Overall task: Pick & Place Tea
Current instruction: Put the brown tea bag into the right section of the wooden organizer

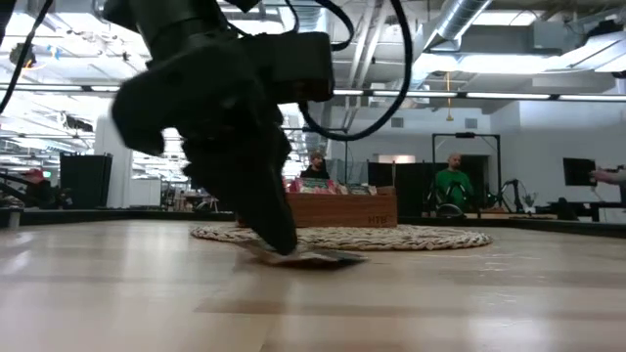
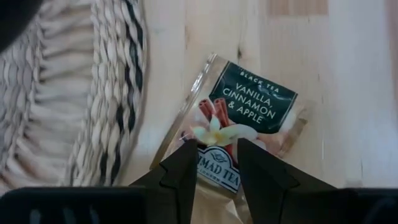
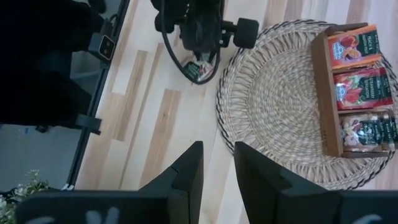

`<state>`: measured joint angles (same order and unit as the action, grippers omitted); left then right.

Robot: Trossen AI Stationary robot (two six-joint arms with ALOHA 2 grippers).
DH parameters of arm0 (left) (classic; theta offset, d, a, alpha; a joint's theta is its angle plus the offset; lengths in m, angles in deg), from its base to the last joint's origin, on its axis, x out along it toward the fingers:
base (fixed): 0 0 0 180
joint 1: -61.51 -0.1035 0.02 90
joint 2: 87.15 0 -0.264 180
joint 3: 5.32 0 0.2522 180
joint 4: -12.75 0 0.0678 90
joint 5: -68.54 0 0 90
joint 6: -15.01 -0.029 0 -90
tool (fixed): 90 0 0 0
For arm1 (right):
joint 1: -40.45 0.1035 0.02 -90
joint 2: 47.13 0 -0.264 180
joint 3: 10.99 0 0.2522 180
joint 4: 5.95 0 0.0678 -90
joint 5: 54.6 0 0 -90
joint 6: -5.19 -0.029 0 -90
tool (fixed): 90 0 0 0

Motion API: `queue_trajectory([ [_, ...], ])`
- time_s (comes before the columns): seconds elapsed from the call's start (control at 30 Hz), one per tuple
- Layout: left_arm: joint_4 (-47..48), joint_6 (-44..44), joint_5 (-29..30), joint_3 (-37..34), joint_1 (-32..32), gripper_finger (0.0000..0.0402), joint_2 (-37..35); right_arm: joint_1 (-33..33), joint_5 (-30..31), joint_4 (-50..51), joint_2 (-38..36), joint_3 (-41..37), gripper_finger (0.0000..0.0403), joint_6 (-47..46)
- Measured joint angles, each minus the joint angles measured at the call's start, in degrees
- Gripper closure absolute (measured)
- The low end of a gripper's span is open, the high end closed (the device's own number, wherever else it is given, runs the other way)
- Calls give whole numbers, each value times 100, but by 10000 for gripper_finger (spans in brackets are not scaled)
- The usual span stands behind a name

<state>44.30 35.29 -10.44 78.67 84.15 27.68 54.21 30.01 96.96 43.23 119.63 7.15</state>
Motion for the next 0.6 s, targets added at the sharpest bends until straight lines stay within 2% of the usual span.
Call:
queue_trajectory([
  [0.17, -145, 264, 2, 34, -17, 305, 337, 4, -2, -5, 0, 0, 319, 2],
  [0.27, -265, 610, 29, 47, 15, 344, 439, 4, -2, -9, 0, 0, 319, -9],
  [0.37, -440, 878, 427, 26, 149, 390, 458, 4, -4, -60, 0, 0, 319, -43],
  [0.6, -685, 1036, 750, -68, 323, 401, 9, 65, -10, -315, 0, 2, 319, -95],
])
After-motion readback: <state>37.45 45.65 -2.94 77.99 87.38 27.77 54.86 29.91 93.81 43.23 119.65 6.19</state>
